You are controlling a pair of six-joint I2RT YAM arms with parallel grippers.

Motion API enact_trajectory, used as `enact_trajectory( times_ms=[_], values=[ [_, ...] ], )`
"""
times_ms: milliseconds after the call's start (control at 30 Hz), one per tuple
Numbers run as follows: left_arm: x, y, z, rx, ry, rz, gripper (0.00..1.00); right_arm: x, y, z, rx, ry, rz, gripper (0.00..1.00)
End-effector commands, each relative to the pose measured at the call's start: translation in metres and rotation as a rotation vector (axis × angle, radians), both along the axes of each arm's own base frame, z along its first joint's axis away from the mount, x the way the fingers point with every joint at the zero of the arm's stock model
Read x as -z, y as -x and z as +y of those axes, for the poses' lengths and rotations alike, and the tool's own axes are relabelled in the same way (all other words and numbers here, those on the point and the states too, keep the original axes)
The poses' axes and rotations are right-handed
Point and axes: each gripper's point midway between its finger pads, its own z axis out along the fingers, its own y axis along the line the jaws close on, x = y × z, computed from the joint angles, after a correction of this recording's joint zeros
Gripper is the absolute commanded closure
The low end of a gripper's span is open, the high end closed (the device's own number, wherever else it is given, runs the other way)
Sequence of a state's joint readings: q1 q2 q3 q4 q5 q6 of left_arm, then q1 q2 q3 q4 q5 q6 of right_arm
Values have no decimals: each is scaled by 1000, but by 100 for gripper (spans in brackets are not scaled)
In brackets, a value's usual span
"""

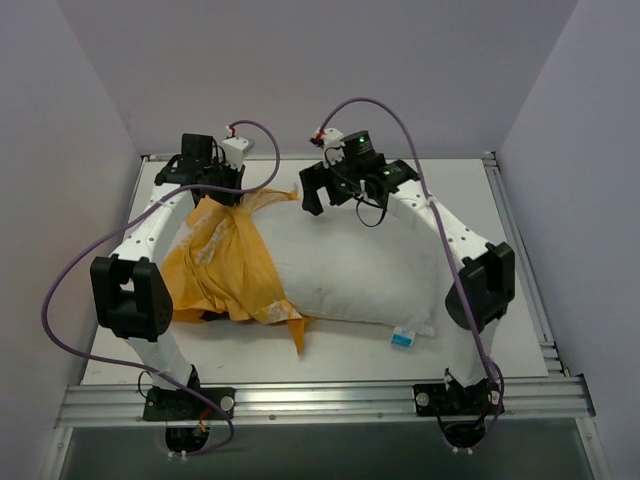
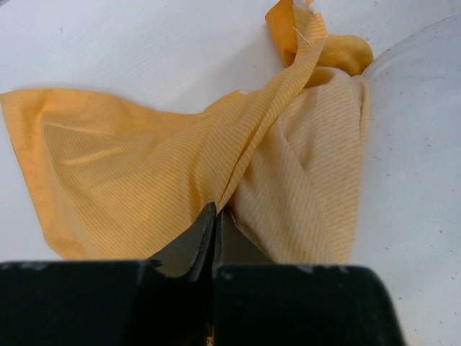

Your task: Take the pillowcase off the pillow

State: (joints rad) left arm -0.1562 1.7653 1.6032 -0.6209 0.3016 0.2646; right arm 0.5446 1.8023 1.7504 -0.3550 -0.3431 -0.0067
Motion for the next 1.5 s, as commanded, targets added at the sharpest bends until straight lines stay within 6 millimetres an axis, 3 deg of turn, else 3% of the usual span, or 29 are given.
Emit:
enact_trajectory(
  times_ms=[0, 33, 100, 133, 167, 200, 300, 400, 433, 467, 500, 533, 600, 633, 667, 700, 733, 767, 833, 867, 900, 933, 967, 1067, 1100, 1200, 1267, 1367, 1467],
  values=[
    [-29, -5, 4, -22, 12, -73, 98, 24, 2, 50, -121, 9, 16, 0],
    [-29, -6, 4, -25, 12, -74, 98, 39, 10, 68, -168, -2, 37, 0],
    [-27, -7, 5, -30, 10, -72, 98, 86, 15, 82, -196, -18, 114, 0],
    [-26, -7, 6, -31, 9, -70, 98, 98, 9, 85, -151, -42, 127, 0],
    [-25, -7, 6, -36, 8, -66, 98, 136, 14, 79, -129, 7, 181, 0],
    [-24, -8, 6, -37, 7, -63, 98, 152, 14, 76, -106, 38, 194, 0],
    [-22, -8, 7, -39, 4, -60, 98, 194, 24, 68, -87, 115, 243, 1],
    [-20, -9, 7, -41, 2, -57, 98, 209, 33, 71, -102, 100, 281, 22],
    [-18, -9, 7, -42, 0, -53, 98, 210, 35, 72, -107, 96, 291, 49],
    [-19, -9, 8, -45, -2, -55, 98, 211, 35, 72, -101, 91, 302, 67],
    [-18, -10, 9, -48, -4, -55, 98, 212, 34, 69, -76, 101, 299, 92],
    [-18, -11, 12, -59, -13, -55, 98, 210, 31, 67, -56, 98, 284, 100],
    [-15, -13, 18, -83, -28, -52, 98, 187, 24, 62, -15, 68, 231, 100],
    [-15, -15, 23, -101, -36, -51, 98, 185, 24, 55, 6, 57, 219, 100],
    [-17, -19, 33, -144, -68, -60, 98, 156, 18, 53, 19, 14, 162, 100],
    [-12, -23, 43, -175, -83, -51, 98, 145, 14, 46, 59, -1, 142, 100],
    [-10, -24, 51, -202, -93, -40, 98, 144, 13, 31, 86, -7, 142, 100],
    [-11, -29, 61, -234, -102, -42, 98, 118, 11, 21, 104, -45, 103, 100],
    [-11, -33, 86, -294, -98, -32, 98, 105, 11, -3, 150, -79, 102, 100],
    [-11, -34, 95, -312, -98, -31, 98, 102, 10, -37, 210, -87, 101, 100],
    [-13, -35, 101, -326, -94, -34, 98, 101, 11, -54, 240, -91, 101, 100],
    [-13, -34, 122, -359, -93, -29, 98, 102, 12, -72, 268, -81, 101, 100],
    [-13, -32, 126, -364, -94, -27, 98, 104, 16, -100, 319, -79, 107, 100],
    [-10, -27, 137, -363, -116, -28, 98, 109, 26, -138, 372, -53, 125, 100],
    [-6, -24, 139, -366, -133, -21, 98, 116, 32, -146, 387, -38, 139, 100],
    [-2, -21, 152, -395, -157, -18, 98, 110, 35, -171, 446, -38, 114, 100],
    [2, -19, 167, -429, -170, -7, 98, 107, 41, -186, 482, -44, 123, 100],
    [8, -16, 196, -496, -196, 12, 98, 106, 46, -225, 561, -32, 131, 100],
    [15, -11, 225, -562, -202, 40, 98, 103, 47, -233, 584, -13, 112, 100]
  ],
)
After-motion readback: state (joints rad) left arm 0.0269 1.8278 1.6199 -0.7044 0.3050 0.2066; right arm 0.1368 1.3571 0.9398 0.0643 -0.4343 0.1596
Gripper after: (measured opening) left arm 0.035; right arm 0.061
